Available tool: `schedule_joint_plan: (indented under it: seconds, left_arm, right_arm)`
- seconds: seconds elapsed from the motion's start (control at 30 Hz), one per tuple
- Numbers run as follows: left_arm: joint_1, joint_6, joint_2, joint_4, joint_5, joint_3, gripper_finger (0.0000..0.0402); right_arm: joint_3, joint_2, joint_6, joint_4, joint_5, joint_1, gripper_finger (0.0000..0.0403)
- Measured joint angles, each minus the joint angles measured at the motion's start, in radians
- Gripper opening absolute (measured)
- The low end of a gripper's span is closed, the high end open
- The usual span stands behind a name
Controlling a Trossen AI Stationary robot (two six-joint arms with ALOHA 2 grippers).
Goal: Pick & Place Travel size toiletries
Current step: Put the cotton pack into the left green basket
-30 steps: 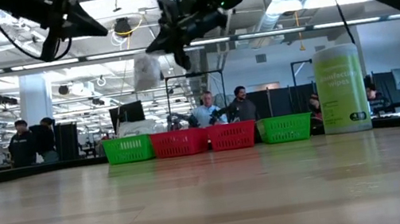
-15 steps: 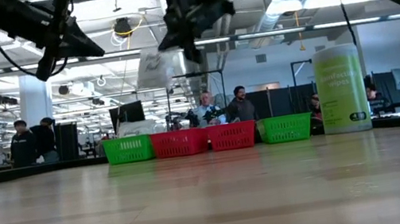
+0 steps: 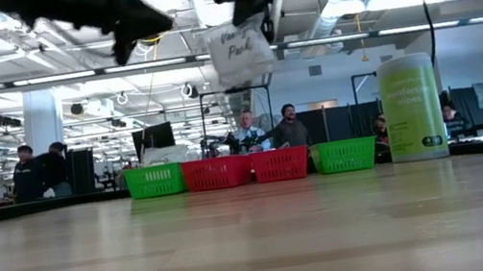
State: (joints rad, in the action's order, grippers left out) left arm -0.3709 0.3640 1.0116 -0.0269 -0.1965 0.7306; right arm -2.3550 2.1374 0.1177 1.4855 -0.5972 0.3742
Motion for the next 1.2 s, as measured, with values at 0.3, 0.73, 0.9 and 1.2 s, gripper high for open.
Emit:
schedule_joint_plan:
  seconds: [0.3, 0.73, 0.9, 1.2]
  left_arm:
    - [0.053, -0.18, 0.281, 0.001, -0.094, 0.241, 0.0159]
    - [0.108, -0.189, 0.364, 0.01, -0.116, 0.253, 0.0215]
    - [0.106, -0.238, 0.364, 0.011, -0.053, 0.253, 0.0201]
    - [0.106, -0.28, 0.392, 0.107, -0.03, 0.253, 0.0207]
  right_arm:
    - [0.0, 0.004, 0.051, 0.017, 0.08, -0.046, 0.0]
    - [0.0, 0.004, 0.078, 0.051, 0.13, -0.037, 0.0]
    - [0.0, 0.004, 0.088, 0.076, 0.128, -0.037, 0.0]
    - [0.0, -0.004, 0.092, 0.073, 0.127, -0.041, 0.0]
